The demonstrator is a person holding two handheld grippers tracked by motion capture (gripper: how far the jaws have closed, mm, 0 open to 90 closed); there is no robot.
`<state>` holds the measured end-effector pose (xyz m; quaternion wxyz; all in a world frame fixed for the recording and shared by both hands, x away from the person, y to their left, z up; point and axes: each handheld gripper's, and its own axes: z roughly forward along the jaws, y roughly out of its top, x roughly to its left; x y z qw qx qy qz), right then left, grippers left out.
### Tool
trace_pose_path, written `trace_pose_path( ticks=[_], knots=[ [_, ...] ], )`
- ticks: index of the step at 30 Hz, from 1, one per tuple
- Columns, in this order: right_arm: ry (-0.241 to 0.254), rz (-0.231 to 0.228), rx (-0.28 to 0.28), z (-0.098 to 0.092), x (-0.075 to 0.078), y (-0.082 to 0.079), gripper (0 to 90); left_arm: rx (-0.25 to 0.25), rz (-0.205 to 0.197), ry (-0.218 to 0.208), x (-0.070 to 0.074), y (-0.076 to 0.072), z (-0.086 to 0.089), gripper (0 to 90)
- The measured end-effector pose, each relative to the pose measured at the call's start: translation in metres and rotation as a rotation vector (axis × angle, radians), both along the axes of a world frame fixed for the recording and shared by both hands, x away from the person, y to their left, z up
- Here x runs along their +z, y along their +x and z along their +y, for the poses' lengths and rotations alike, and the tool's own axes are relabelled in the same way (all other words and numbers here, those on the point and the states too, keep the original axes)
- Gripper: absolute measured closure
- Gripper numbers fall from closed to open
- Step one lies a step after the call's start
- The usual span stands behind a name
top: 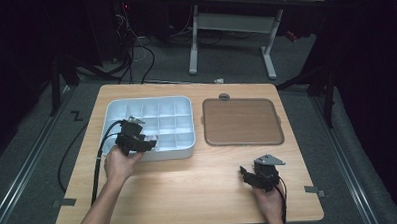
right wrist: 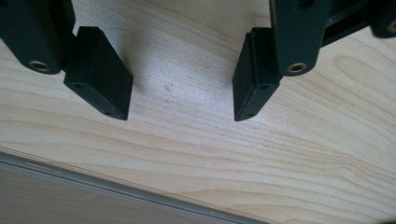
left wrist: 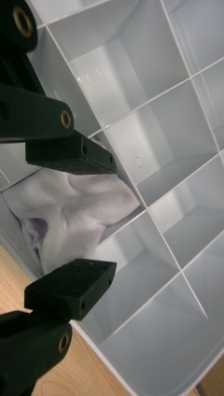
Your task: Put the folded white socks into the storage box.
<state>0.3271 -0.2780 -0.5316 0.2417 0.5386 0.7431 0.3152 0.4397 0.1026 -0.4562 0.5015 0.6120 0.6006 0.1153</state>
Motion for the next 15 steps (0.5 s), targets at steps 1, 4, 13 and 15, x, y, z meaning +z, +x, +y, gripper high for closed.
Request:
trace_pose_path(
  ticks=[1, 4, 13, 15],
  knots=[
    [0.0, 0.0, 0.0, 0.0, 0.0, 0.0, 38.4, 0.0, -0.004, -0.006, 0.002, -0.001, 0.001, 46.5],
    [0.001, 0.001, -0.001, 0.0, 0.0, 0.0, 38.5, 0.001, -0.016, -0.024, 0.006, -0.004, 0.005, 46.3],
    [0.0, 0.001, -0.001, 0.0, 0.0, 0.0, 38.4, 0.02, -0.041, -0.076, 0.012, -0.012, 0.019, 46.2],
    [-0.001, 0.001, -0.001, 0.0, 0.0, 0.0, 38.4, 0.03, -0.044, -0.098, 0.013, -0.015, 0.026, 46.1]
  ],
)
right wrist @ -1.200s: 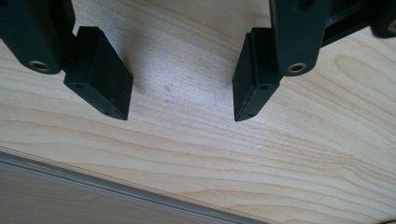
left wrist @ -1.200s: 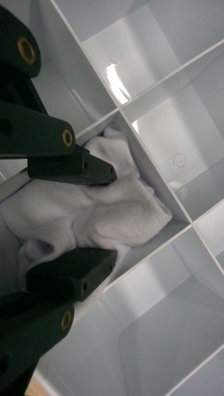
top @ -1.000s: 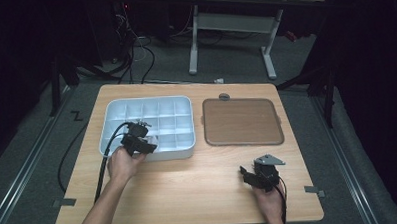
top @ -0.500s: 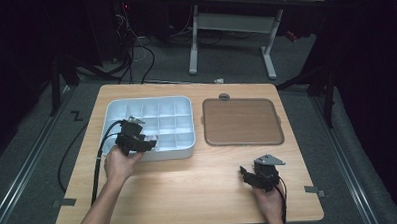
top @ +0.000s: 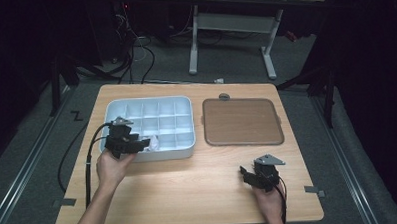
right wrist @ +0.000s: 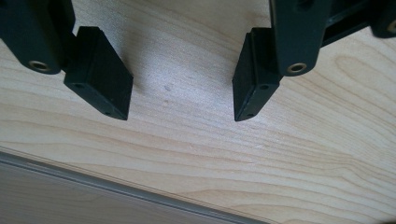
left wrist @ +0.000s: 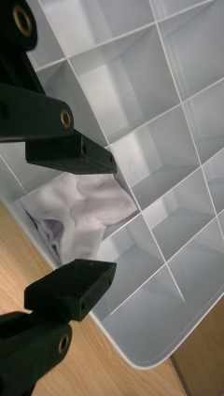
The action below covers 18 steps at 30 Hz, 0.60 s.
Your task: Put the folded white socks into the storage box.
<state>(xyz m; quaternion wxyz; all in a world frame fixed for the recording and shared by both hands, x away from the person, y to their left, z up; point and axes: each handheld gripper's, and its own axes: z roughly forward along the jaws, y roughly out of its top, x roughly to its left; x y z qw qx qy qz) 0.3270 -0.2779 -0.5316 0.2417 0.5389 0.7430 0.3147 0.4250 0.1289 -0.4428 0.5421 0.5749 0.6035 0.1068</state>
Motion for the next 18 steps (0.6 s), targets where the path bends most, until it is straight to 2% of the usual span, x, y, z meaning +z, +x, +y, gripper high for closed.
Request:
trace_pose_path(
  ticks=[5, 6, 10, 18],
  knots=[
    [0.001, 0.0, -0.001, 0.0, 0.0, 0.0, 38.5, 0.012, -0.015, -0.019, 0.004, -0.004, 0.007, 45.6],
    [0.001, -0.001, -0.001, 0.0, 0.0, 0.0, 38.5, 0.02, -0.025, -0.038, 0.007, -0.006, 0.01, 45.6],
    [0.0, -0.001, 0.001, 0.0, 0.0, 0.0, 38.4, 0.035, -0.035, -0.057, 0.008, -0.01, 0.016, 45.5],
    [0.001, 0.0, -0.001, 0.0, 0.0, 0.0, 38.5, 0.058, -0.029, -0.09, 0.005, -0.017, 0.028, 45.5]
  ],
)
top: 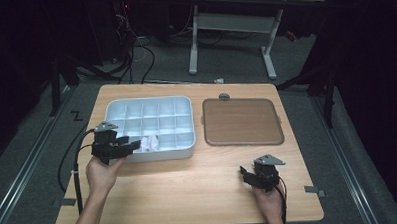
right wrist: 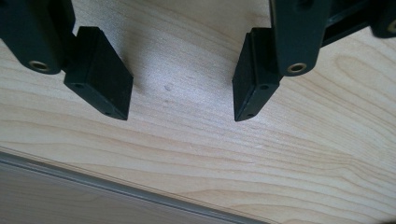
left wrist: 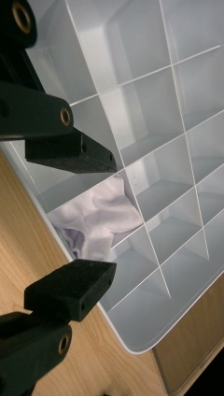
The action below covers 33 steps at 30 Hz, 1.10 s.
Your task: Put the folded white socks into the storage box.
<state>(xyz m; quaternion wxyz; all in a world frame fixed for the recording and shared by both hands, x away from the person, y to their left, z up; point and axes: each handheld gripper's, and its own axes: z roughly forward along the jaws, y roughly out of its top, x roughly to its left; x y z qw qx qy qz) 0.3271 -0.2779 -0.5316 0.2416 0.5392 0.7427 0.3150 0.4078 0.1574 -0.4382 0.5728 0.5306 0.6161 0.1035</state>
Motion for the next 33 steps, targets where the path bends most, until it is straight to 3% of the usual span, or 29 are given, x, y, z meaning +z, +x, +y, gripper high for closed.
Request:
trace_pose_path(
  ticks=[10, 33],
  knots=[
    [0.0, 0.0, 0.0, 0.0, 0.0, 0.0, 38.5, 0.012, -0.009, -0.041, 0.002, -0.01, 0.011, 45.3],
    [-0.001, 0.0, 0.0, 0.0, 0.0, 0.0, 38.4, 0.0, -0.035, -0.069, 0.006, -0.035, 0.016, 44.0]
  ],
)
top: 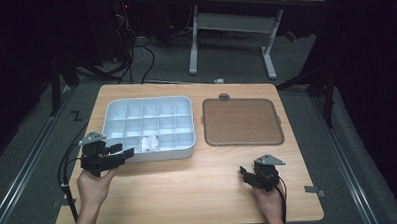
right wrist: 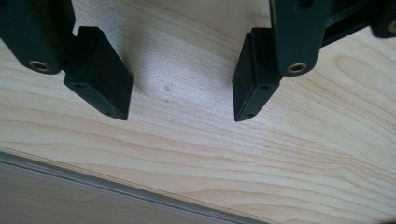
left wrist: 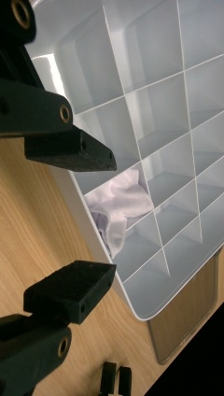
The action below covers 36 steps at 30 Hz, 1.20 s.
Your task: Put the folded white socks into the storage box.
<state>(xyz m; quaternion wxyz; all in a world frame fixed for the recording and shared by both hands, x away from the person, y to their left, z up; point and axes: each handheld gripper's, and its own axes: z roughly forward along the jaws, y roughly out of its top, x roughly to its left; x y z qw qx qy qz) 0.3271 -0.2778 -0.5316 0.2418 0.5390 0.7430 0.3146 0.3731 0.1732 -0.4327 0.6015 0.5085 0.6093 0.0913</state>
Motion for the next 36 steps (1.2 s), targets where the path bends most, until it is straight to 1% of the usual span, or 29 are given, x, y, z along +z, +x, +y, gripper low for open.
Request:
trace_pose_path(
  ticks=[2, 6, 12, 15, 18, 22, 23, 26, 30, 34, 36],
  knots=[
    [0.0, -0.001, 0.0, 0.0, 0.0, 0.0, 38.4, -0.002, 0.0, -0.011, 0.0, -0.002, -0.001, 43.9],
    [0.0, -0.001, 0.0, 0.0, 0.0, 0.0, 38.5, -0.01, 0.002, -0.005, -0.002, -0.006, -0.002, 43.7],
    [0.0, -0.001, 0.0, 0.0, 0.0, 0.0, 38.5, -0.011, 0.009, -0.015, -0.005, -0.01, -0.001, 43.4],
    [0.0, -0.001, 0.0, 0.0, 0.0, 0.0, 38.5, -0.012, 0.005, 0.001, -0.006, -0.013, -0.002, 43.3],
    [0.0, 0.0, 0.0, 0.0, 0.0, 0.0, 38.4, -0.013, 0.002, -0.003, -0.006, -0.016, -0.002, 43.3],
    [0.0, -0.001, 0.0, 0.0, 0.0, 0.0, 38.5, -0.018, 0.003, 0.001, -0.008, -0.018, -0.003, 43.2],
    [0.0, -0.001, 0.0, 0.0, 0.0, 0.0, 38.5, -0.02, 0.004, -0.005, -0.008, -0.019, -0.003, 43.1],
    [0.0, -0.001, 0.0, 0.0, 0.0, 0.0, 38.5, -0.024, 0.006, -0.003, -0.01, -0.021, -0.003, 43.0],
    [0.0, 0.0, 0.0, 0.0, 0.0, 0.0, 38.4, -0.02, 0.009, -0.011, -0.012, -0.024, -0.003, 43.0],
    [-0.001, -0.001, 0.0, 0.0, 0.0, 0.0, 38.4, -0.02, 0.02, -0.01, -0.016, -0.027, -0.002, 43.0],
    [0.0, -0.001, 0.0, 0.0, 0.0, 0.0, 38.5, -0.017, 0.025, -0.021, -0.019, -0.028, -0.002, 43.0]
  ],
)
